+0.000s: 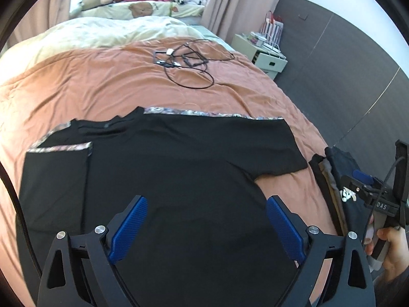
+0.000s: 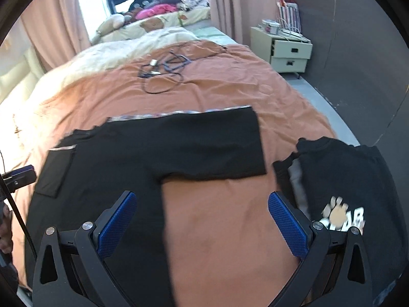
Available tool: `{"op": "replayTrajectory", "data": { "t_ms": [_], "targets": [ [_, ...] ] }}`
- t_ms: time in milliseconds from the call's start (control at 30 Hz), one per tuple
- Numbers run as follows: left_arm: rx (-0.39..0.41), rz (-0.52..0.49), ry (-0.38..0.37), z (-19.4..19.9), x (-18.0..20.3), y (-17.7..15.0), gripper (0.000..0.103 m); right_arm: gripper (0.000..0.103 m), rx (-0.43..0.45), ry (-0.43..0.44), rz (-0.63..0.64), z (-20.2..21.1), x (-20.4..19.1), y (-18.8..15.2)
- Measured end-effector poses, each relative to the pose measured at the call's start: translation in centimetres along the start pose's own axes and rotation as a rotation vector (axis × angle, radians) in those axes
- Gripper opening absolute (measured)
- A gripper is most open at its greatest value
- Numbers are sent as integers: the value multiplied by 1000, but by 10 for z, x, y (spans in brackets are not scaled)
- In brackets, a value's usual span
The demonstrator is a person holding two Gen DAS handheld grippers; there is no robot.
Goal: Fold small clothes
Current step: 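Grasp the unfolded side edge of the shirt with the right gripper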
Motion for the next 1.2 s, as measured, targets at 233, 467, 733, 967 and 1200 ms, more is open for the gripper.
{"op": "replayTrajectory", "data": {
  "t_ms": [233, 467, 733, 967, 1200],
  "targets": [
    [-53, -11, -29, -60, 3, 22, 74, 81, -75, 15, -37, -65, 25, 33],
    [-97, -27, -64, -114, 10, 38, 55, 60, -134, 1, -37, -129, 43, 64],
    [-155, -29, -122, -171, 18, 44, 33, 51, -198, -125, -7, -190, 52, 77],
    [-199, -29, -143, -206, 18, 37, 14, 39, -265, -190, 3, -237, 64, 75],
    [-216, -2, -184, -222, 12, 35, 9, 18, -252, -180, 0, -253, 68, 79]
  ]
}}
Point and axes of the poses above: each gripper's, at about its wrist camera, not at the fingertips, and z roughly against the way its jaws point, x to its right, y to its top, the point moved 5 cm from there along -z, roughly the way its jaws point, and after that the axes turned 1 degree about x, right-handed, at the moved point
